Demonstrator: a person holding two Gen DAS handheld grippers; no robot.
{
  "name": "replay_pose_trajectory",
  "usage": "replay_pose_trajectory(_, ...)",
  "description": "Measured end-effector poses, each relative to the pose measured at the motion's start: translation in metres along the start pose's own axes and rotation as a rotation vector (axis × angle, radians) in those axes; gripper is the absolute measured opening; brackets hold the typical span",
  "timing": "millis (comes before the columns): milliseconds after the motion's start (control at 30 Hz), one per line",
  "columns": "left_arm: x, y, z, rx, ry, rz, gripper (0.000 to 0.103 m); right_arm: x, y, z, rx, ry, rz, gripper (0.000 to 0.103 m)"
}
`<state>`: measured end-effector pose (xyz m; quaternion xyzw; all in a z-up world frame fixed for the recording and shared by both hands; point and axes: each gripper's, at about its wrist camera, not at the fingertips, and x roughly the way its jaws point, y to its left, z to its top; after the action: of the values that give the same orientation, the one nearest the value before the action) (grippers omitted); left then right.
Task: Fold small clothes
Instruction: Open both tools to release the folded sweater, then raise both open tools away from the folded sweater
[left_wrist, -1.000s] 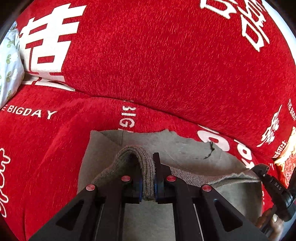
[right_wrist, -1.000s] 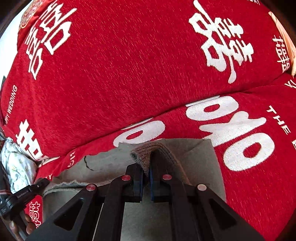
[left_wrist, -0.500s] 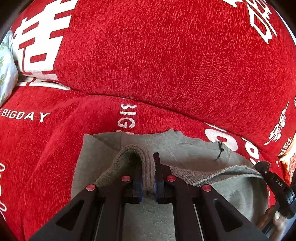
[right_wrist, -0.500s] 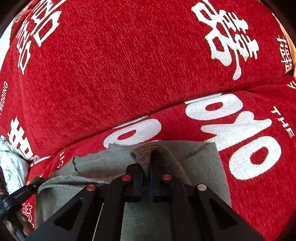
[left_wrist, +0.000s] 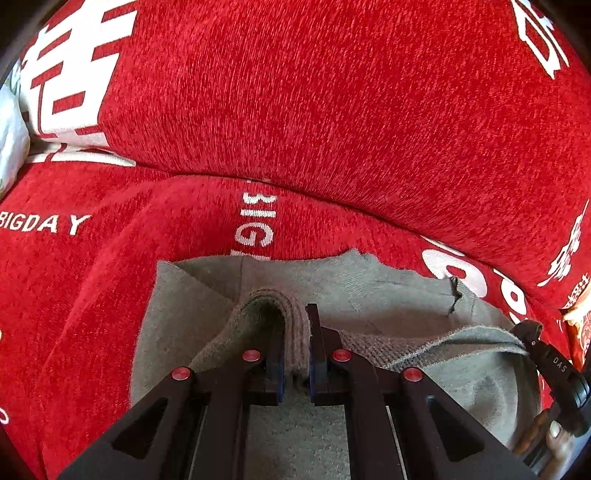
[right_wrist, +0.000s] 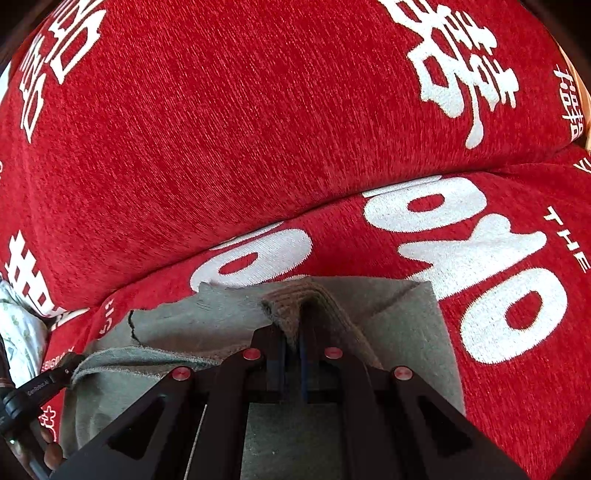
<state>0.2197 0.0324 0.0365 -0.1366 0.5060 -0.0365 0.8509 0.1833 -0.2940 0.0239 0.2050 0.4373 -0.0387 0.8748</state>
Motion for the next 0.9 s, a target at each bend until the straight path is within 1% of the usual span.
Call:
replay_pose_trajectory(133,0.009,0.002,0.004,-0.019,0.051,0.001,0.011,0.007,0.001,0.002,0.002,0.029,-0.01,0.006)
replay_pose_trajectory(200,0.011,0.004,0.007,-0.037,0.071,-0.015,0.022,0.01,-0.002,0.003,0.017,0.054,-0.007,0.008)
replay_pose_trajectory(233,0.011,0.004,0.008,-0.043,0.073,-0.036,0.041,0.011,-0.004,0.004,0.035,0.064,0.003,0.015)
replay_pose_trajectory(267,0.008,0.004,0.009,-0.046,0.062,-0.056,0.065,0.011,-0.005,0.005,0.044,0.07,0.015,0.021)
replay_pose_trajectory(300,0.004,0.003,0.009,-0.047,0.044,-0.049,0.077,0.01,-0.006,0.006,0.047,0.068,0.024,0.032)
replay_pose_trajectory(333,-0.001,0.001,0.009,-0.045,0.018,-0.032,0.09,0.006,-0.005,0.006,0.043,0.054,0.02,0.052)
replay_pose_trajectory(367,-0.008,-0.001,0.01,-0.039,-0.013,0.012,0.101,0.002,-0.004,0.007,0.039,0.037,0.003,0.067)
replay_pose_trajectory(400,-0.012,-0.002,0.01,-0.033,-0.026,0.032,0.102,-0.005,-0.004,0.007,0.037,0.001,-0.035,0.088)
replay_pose_trajectory(433,-0.017,-0.003,0.011,-0.024,-0.037,0.024,0.102,-0.012,-0.004,0.006,0.04,-0.035,-0.055,0.089)
replay_pose_trajectory(467,-0.021,-0.003,0.011,-0.019,-0.039,0.001,0.102,-0.02,-0.003,0.006,0.039,-0.064,-0.054,0.089)
replay_pose_trajectory(500,-0.026,-0.003,0.011,-0.016,-0.044,-0.03,0.102,-0.023,-0.001,0.006,0.033,-0.066,-0.044,0.089)
replay_pose_trajectory(567,-0.033,-0.005,0.007,-0.009,-0.063,-0.076,0.102,-0.028,0.007,0.004,-0.001,-0.065,-0.021,0.089)
replay_pose_trajectory(633,-0.032,-0.02,-0.001,0.057,-0.055,-0.099,0.102,-0.025,0.027,-0.001,-0.096,-0.036,0.011,0.089)
replay_pose_trajectory(667,-0.029,-0.028,-0.004,0.1,-0.04,-0.095,0.102,-0.019,0.04,-0.006,-0.167,0.0,0.017,0.089)
replay_pose_trajectory(733,-0.014,-0.048,-0.014,0.208,-0.001,-0.051,0.102,-0.003,0.062,-0.016,-0.289,0.086,0.013,0.089)
replay_pose_trajectory(767,-0.005,-0.053,-0.019,0.244,0.014,-0.001,0.102,0.005,0.069,-0.021,-0.33,0.118,-0.004,0.089)
replay_pose_trajectory(833,0.01,-0.053,-0.023,0.273,0.028,0.095,0.102,0.02,0.072,-0.029,-0.382,0.163,-0.071,0.089)
replay_pose_trajectory(867,0.021,-0.046,-0.023,0.277,0.04,0.153,0.102,0.026,0.069,-0.03,-0.395,0.166,-0.104,0.089)
replay_pose_trajectory(900,0.025,-0.039,-0.023,0.268,0.045,0.161,0.103,0.026,0.065,-0.029,-0.39,0.15,-0.112,0.088)
